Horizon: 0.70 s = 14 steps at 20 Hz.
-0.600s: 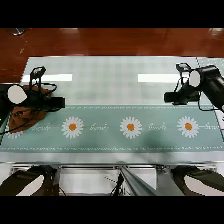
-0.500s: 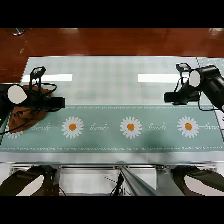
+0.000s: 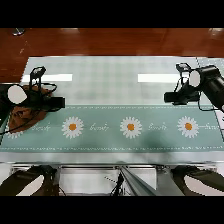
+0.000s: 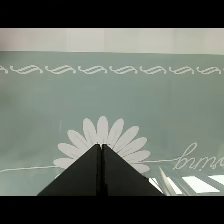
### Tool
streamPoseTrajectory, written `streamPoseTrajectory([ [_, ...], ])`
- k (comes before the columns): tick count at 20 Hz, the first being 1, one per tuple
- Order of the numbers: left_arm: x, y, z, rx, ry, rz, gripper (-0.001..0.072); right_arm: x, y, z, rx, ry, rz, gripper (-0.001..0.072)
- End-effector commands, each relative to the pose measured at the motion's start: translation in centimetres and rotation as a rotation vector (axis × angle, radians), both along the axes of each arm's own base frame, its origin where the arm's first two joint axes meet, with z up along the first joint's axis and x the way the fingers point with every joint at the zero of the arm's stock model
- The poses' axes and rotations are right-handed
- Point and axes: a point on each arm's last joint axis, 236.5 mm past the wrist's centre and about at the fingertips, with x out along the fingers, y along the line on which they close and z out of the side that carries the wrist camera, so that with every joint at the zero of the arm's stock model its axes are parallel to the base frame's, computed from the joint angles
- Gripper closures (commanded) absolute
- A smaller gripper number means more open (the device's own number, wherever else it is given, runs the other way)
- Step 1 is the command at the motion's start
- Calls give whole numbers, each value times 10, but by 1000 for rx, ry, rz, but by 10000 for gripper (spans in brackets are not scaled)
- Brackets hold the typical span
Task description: Fold the shirts.
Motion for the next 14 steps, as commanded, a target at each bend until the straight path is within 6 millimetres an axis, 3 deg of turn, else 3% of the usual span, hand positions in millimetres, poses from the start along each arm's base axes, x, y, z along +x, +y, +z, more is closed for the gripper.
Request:
streamPoseTrajectory([
  [1,0,-2,0,-7,2,1,680,3,1,0,3,-13,3,690],
  [3,0,-2,0,-7,2,1,680,28,6,5,21,-121,17,690],
  [6,0,-2,0,-7,2,0,681,49,9,11,33,-211,29,690],
  [14,0,-2,-4,-5,14,0,681,42,8,9,27,-180,31,690],
])
